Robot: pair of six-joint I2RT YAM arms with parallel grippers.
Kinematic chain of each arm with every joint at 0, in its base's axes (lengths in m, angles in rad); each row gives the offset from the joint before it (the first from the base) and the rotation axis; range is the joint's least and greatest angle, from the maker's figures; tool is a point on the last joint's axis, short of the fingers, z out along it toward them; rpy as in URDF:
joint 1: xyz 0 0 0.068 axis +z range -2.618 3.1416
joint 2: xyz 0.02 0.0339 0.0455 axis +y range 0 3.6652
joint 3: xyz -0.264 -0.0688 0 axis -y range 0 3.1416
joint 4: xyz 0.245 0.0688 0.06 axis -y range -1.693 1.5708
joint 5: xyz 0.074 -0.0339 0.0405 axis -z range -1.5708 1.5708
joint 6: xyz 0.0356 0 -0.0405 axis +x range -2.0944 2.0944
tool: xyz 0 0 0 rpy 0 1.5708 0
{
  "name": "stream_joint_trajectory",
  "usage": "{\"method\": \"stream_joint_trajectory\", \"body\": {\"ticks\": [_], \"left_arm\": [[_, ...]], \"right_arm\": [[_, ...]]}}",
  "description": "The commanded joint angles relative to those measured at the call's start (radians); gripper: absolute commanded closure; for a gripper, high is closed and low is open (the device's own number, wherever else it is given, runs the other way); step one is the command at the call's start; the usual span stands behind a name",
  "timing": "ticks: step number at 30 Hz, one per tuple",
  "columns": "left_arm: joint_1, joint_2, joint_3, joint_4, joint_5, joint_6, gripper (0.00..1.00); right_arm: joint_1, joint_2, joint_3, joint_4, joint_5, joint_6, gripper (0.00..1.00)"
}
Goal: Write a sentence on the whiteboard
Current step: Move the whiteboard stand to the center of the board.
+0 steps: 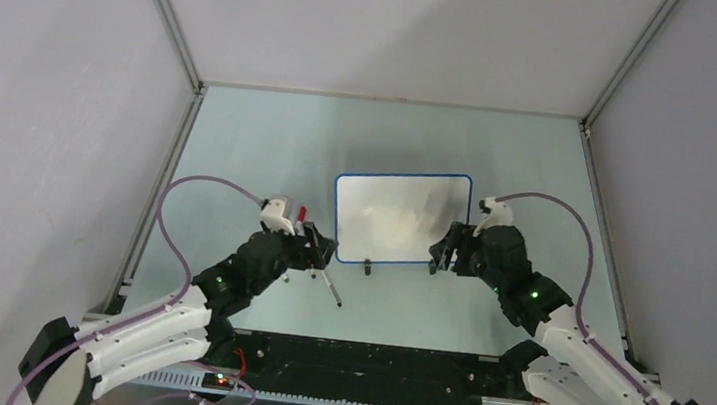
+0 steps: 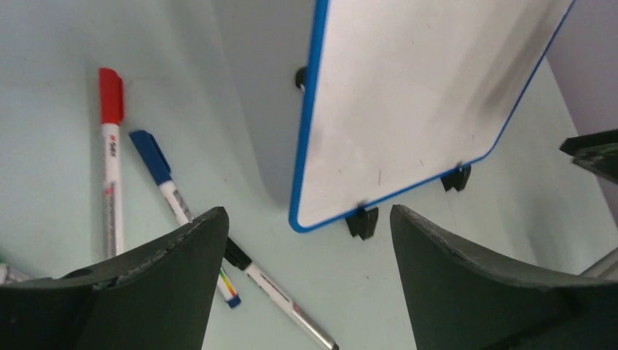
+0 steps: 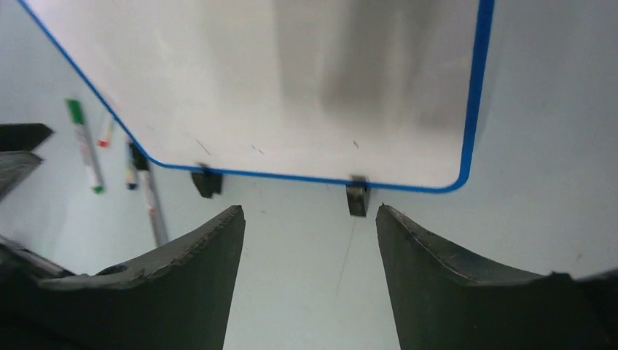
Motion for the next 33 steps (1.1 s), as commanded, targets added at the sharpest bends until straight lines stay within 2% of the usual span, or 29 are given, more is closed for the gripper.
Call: {"method": "stream_joint_trajectory", "body": {"ticks": [1,7,13,18,25,33], "left_arm": [[-0.145,-0.002,0.038,-0.074,-0.230,-0.064,0.15],[-0.350,0.094,0.047,-0.052,-0.425,-0.166,0.19],[-0.475,0.335,0.140,-0.006,-0.479,-0.206,0.19],[-0.482,0.455,0.181,0.052,-0.438,-0.248,0.21],[-0.484,0.547,0.256,-0.003,-0.462,-0.244,0.24],[-0.490,0.687,0.291,0.054,-0.443,-0.269,0.31]], "right_arm": [[0.158,0.074,0.031,-0.107,0.292,0.040,0.29],[0.248,0.157,0.027,-0.137,0.353,0.109,0.31],[0.268,0.193,-0.003,-0.087,0.367,0.137,0.37],[0.269,0.234,-0.042,-0.010,0.364,0.148,0.40],[0.259,0.319,-0.043,0.032,0.368,0.151,0.43],[0.244,0.362,-0.047,0.081,0.354,0.144,0.51]]}}
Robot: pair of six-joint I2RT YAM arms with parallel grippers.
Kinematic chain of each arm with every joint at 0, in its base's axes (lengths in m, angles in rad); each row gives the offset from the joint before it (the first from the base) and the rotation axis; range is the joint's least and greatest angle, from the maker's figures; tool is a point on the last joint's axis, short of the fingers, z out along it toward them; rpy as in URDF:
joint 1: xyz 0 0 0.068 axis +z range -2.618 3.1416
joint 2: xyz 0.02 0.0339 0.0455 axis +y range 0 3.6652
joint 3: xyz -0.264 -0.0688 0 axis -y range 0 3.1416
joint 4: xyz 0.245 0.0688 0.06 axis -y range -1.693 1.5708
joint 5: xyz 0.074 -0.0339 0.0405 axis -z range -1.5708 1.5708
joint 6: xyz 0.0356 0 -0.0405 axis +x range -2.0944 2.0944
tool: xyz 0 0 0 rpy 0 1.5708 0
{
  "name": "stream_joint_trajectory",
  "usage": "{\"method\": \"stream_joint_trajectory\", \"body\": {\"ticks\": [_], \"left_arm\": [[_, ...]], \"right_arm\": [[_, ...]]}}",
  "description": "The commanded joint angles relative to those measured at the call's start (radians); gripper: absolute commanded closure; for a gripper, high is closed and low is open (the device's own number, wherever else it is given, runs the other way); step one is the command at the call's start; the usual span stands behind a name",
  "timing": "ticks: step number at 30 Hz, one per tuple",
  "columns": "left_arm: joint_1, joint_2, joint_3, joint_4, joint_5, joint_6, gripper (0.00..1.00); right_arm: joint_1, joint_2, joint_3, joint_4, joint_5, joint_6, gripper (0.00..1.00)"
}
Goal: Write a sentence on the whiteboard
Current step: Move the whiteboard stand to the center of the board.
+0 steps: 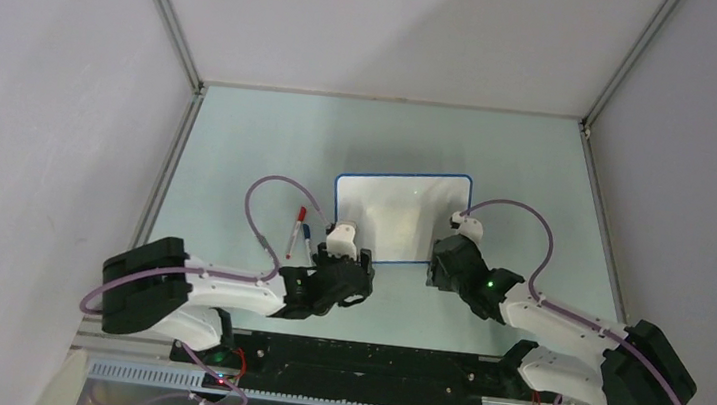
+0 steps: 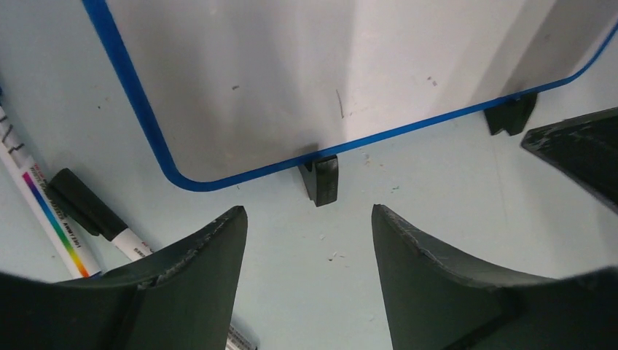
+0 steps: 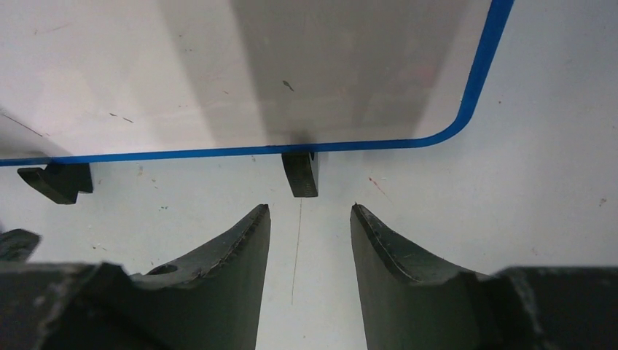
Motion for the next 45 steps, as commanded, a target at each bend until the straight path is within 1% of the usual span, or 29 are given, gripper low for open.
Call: {"method": "stream_joint_trajectory", "body": {"ticks": [1,6,8,12,17,18,20,23,25,26,27,31,33,36,39,45], "left_arm": [[-0.015,0.090,0.057,0.039,-0.035,-0.048,0.32],[-0.020,0.147,0.131,-0.027,-0.053,-0.068,0.37],[-0.019,0.170,0.152,-0.047,-0.063,-0.081,0.43],[-0.019,0.204,0.174,-0.061,-0.086,-0.099,0.49],[-0.012,0.230,0.220,-0.097,-0.130,-0.092,0.52],[-0.010,0.238,0.227,-0.131,-0.137,-0.093,0.55],[-0.006,0.249,0.242,-0.154,-0.140,-0.099,0.56],[0.001,0.258,0.244,-0.151,-0.128,-0.102,0.57],[0.006,0.263,0.248,-0.152,-0.126,-0.102,0.64],[0.010,0.266,0.248,-0.154,-0.126,-0.102,0.67],[0.012,0.267,0.251,-0.158,-0.127,-0.102,0.71],[0.025,0.266,0.249,-0.161,-0.129,-0.091,0.73],[0.038,0.268,0.249,-0.156,-0.123,-0.081,0.74],[0.053,0.271,0.245,-0.140,-0.106,-0.061,0.80],[0.076,0.279,0.241,-0.122,-0.090,-0.043,0.81],[0.121,0.293,0.248,-0.066,-0.092,0.049,0.82]], "right_arm": [[-0.019,0.024,0.000,0.071,0.015,0.006,0.52],[-0.045,0.062,0.000,0.103,-0.014,-0.018,0.53],[-0.055,0.068,0.000,0.114,-0.024,-0.023,0.55],[-0.066,0.075,0.000,0.135,-0.041,-0.028,0.57],[-0.068,0.091,0.000,0.157,-0.058,-0.040,0.59],[-0.071,0.093,0.000,0.162,-0.060,-0.041,0.60],[-0.077,0.097,0.000,0.167,-0.071,-0.044,0.62],[-0.078,0.107,0.000,0.173,-0.081,-0.042,0.65],[-0.079,0.116,0.000,0.181,-0.088,-0.041,0.70],[-0.078,0.117,0.002,0.183,-0.088,-0.040,0.70],[-0.078,0.122,0.003,0.183,-0.089,-0.041,0.74],[-0.079,0.139,0.018,0.180,-0.089,-0.042,0.81],[-0.079,0.150,0.028,0.177,-0.088,-0.042,0.83],[-0.080,0.169,0.038,0.178,-0.085,-0.039,0.86],[-0.079,0.187,0.051,0.181,-0.082,-0.036,0.87],[-0.097,0.234,0.091,0.184,-0.076,-0.034,0.88]]}}
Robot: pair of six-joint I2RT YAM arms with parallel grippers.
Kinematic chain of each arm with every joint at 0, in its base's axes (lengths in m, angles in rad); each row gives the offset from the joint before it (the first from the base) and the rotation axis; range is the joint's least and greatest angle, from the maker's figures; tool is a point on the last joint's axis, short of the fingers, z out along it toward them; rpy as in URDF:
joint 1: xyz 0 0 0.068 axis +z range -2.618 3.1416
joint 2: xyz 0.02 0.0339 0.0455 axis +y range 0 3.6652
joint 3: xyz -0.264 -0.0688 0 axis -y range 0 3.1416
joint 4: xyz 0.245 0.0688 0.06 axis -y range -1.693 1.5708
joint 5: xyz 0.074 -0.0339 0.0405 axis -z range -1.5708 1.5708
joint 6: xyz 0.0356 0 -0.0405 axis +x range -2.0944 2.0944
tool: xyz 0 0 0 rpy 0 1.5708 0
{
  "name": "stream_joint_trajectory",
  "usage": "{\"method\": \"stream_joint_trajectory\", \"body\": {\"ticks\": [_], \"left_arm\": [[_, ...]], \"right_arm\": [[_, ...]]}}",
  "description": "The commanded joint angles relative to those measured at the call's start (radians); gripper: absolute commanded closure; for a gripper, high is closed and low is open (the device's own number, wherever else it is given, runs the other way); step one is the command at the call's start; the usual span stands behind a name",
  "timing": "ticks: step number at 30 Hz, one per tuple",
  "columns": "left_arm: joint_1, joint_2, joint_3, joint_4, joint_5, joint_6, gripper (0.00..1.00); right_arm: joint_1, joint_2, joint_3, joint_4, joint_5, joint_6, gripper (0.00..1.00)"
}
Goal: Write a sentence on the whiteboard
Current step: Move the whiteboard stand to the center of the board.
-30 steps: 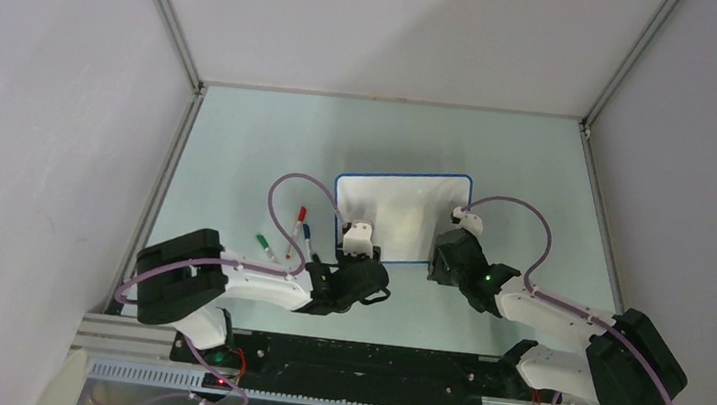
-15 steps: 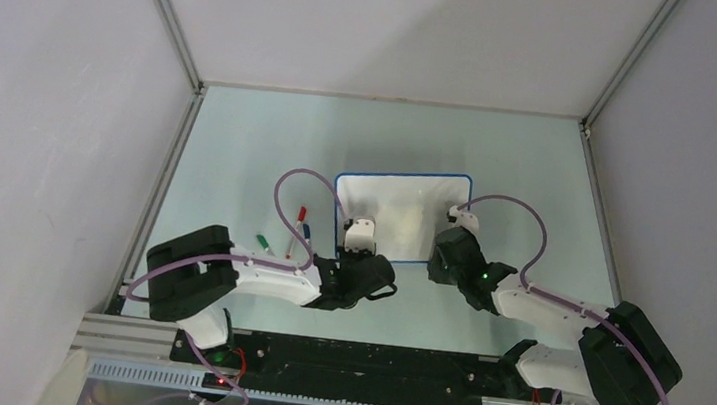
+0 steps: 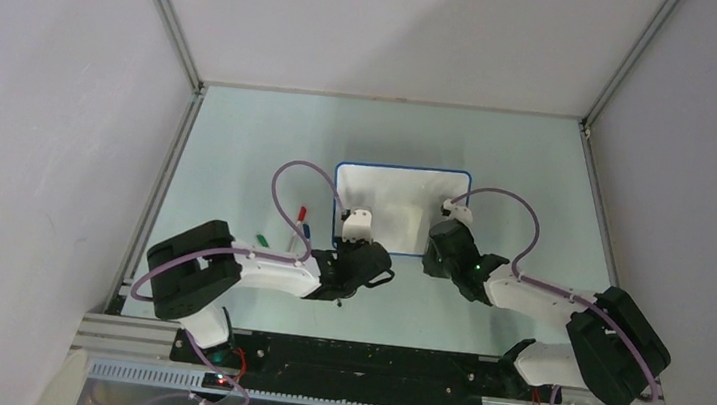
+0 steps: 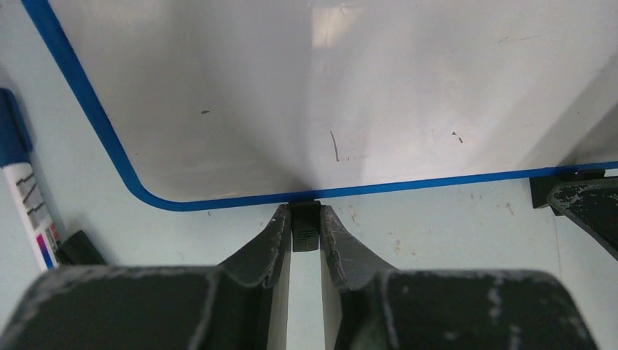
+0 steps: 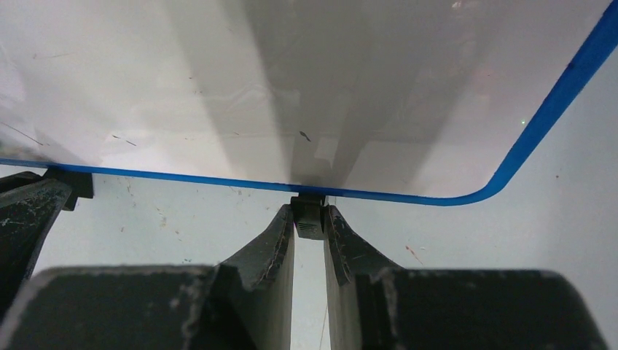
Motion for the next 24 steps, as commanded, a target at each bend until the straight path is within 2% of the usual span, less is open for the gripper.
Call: {"method": "stream_joint_trajectory", "body": {"ticks": [1,11,15,17,19,20,24], "left_arm": [[0.050,0.026,0.032,0.059,-0.007,0.086,0.82],[0.153,0.083,0.053,0.162,0.052,0.180,0.82],[0.191,0.094,0.059,0.202,0.101,0.197,0.82],[0.202,0.082,0.059,0.209,0.110,0.209,0.81],[0.201,0.053,0.054,0.193,0.115,0.225,0.78],[0.201,0.026,0.042,0.186,0.115,0.225,0.74],[0.197,-0.101,-0.015,0.131,0.124,0.208,0.61]], "right_arm": [[-0.027,0.051,0.055,0.014,0.017,0.013,0.88],[-0.110,0.176,0.150,0.042,-0.032,-0.014,0.88],[-0.114,0.209,0.186,0.036,-0.030,-0.020,0.85],[-0.113,0.206,0.191,0.030,-0.026,-0.017,0.80],[-0.107,0.186,0.192,0.013,-0.015,-0.017,0.70],[-0.099,0.175,0.192,-0.001,-0.011,-0.019,0.63],[-0.078,0.071,0.174,-0.045,0.000,-0.030,0.52]]}}
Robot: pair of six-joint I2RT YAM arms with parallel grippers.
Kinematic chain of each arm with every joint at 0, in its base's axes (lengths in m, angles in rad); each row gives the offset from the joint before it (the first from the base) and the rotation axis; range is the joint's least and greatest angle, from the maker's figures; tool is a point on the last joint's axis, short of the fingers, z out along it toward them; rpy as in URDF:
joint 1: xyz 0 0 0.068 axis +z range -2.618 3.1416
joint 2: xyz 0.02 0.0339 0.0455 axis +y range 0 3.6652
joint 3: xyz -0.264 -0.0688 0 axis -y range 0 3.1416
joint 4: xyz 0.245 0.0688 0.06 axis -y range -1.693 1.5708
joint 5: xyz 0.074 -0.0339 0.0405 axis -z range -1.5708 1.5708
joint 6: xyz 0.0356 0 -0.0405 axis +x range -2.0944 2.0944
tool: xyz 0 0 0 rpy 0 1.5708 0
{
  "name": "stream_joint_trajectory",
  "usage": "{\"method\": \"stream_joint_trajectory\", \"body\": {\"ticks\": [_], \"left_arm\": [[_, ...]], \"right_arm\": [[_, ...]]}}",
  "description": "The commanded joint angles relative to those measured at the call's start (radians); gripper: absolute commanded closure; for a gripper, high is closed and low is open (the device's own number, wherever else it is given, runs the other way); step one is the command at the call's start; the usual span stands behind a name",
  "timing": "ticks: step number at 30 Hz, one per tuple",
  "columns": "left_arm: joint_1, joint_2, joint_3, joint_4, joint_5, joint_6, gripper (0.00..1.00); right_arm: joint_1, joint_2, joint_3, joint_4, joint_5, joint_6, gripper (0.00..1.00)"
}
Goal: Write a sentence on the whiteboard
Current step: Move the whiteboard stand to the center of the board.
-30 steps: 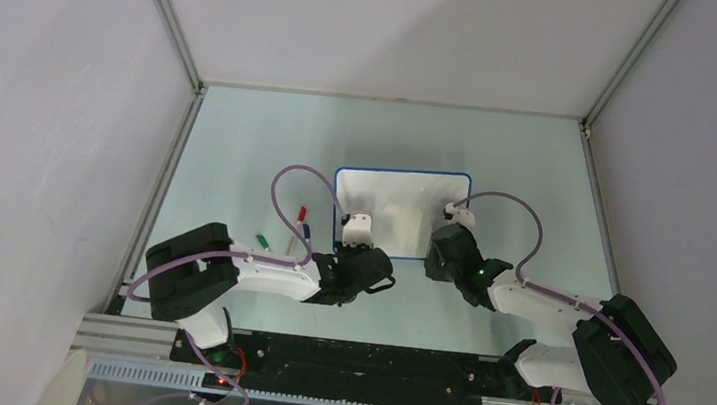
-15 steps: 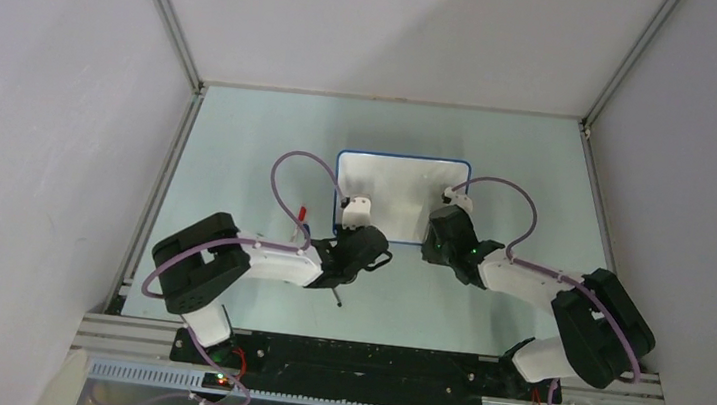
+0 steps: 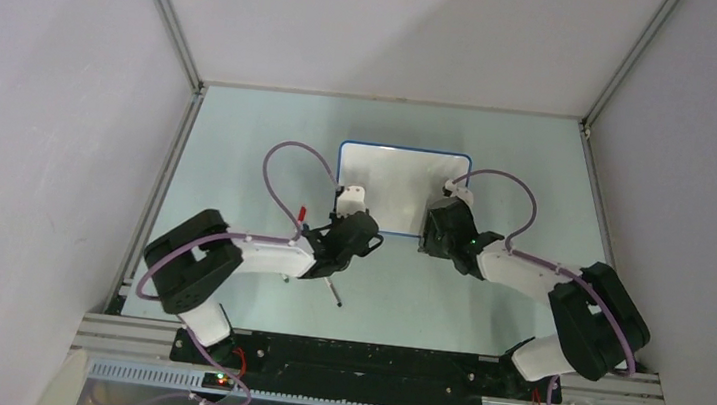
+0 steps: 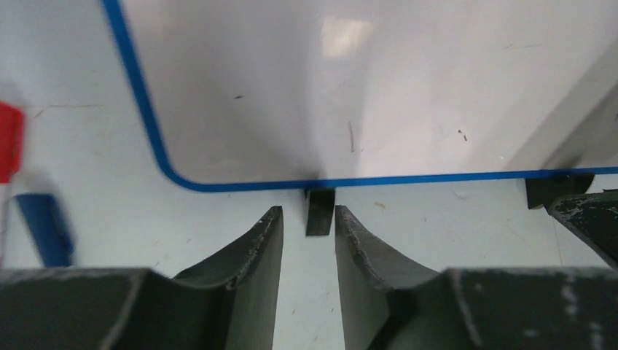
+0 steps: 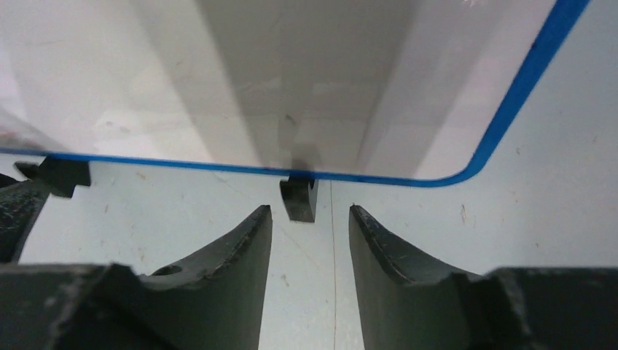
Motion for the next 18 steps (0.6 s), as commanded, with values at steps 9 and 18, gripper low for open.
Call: {"method": "stream_joint_trajectory", "body": {"ticks": [9,18], "left_arm": [[-0.013,-0.558,-0.146,-0.326,0.007,-0.020,0.33],[0.065,-0.903,-0.223,-0.527,0.052,-0.038,0.22]], "right_arm": [[0.089,-0.339,-0.034,-0.127,-0.061,-0.108,0.40],[0.290,-0.319,-0.027,-0.043,-0.132,-0.048,0.44]]}}
